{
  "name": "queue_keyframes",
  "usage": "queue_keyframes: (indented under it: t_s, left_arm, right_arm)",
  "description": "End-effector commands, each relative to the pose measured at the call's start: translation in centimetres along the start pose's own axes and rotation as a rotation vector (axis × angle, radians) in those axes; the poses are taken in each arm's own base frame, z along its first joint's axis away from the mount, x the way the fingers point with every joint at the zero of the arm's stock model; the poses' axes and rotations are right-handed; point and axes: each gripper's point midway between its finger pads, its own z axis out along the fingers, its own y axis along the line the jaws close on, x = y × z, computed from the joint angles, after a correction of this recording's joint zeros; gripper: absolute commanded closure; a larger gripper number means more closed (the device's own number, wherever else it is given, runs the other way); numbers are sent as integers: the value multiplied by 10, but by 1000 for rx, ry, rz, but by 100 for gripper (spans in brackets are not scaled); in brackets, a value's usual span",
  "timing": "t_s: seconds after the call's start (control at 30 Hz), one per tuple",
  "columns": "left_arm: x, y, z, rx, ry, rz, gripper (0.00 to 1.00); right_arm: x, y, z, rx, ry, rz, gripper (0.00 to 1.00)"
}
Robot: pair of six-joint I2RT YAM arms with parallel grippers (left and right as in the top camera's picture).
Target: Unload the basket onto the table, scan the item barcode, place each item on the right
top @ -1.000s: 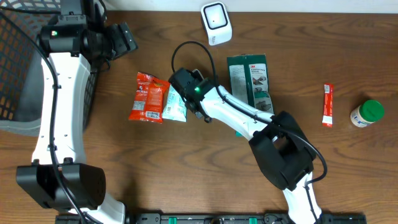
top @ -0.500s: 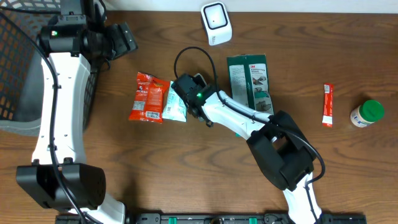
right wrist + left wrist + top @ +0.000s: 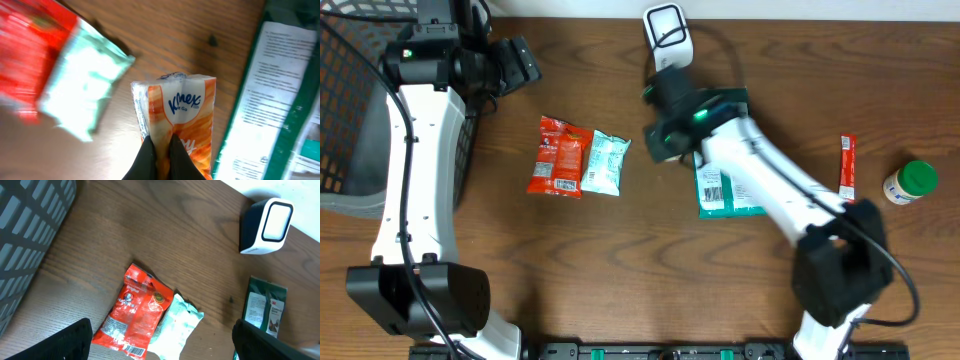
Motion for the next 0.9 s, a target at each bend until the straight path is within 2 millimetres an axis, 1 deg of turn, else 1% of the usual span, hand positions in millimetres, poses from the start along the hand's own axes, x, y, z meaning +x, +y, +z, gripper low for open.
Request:
queue_keyframes:
  t_s: [0.0,0.07,0.1,0.13,0.23,0.3,0.4,0.57,0.77,0.87]
  left_arm:
    - [-8,-3,-14,9,-40,18,11]
    - [-8,-3,-14,9,-40,18,10]
    - [-8,-3,-14,9,-40,17,11]
    - [-8,-3,-14,9,-40,18,11]
    - [-8,-3,-14,9,-40,18,11]
    - [-8,-3,-14,9,-40,18,10]
    - [-8,-3,-14,9,-40,17,10]
    - [-8,-3,-14,9,-40,18,10]
    - [-8,-3,-14,9,-40,18,11]
    - [-8,-3,-14,9,-40,18,11]
  right_arm:
    - [4,22,-11,-358,86,129,99]
    - [6,17,-14,-485,115,187,99]
    - [8,11,-15,-563,123,224,99]
    - [9,8,-17,-614,119,232,99]
    - [10,3,-17,-734,89,247,99]
    - [12,-2,-12,-780,60,254,99]
    - [22,-11,2,-785,43,294,99]
    - [33,-17,23,-784,-7,339,99]
    - [49,-31,46,-683,-22,396,99]
    - [55,-33,52,-655,-12,405,99]
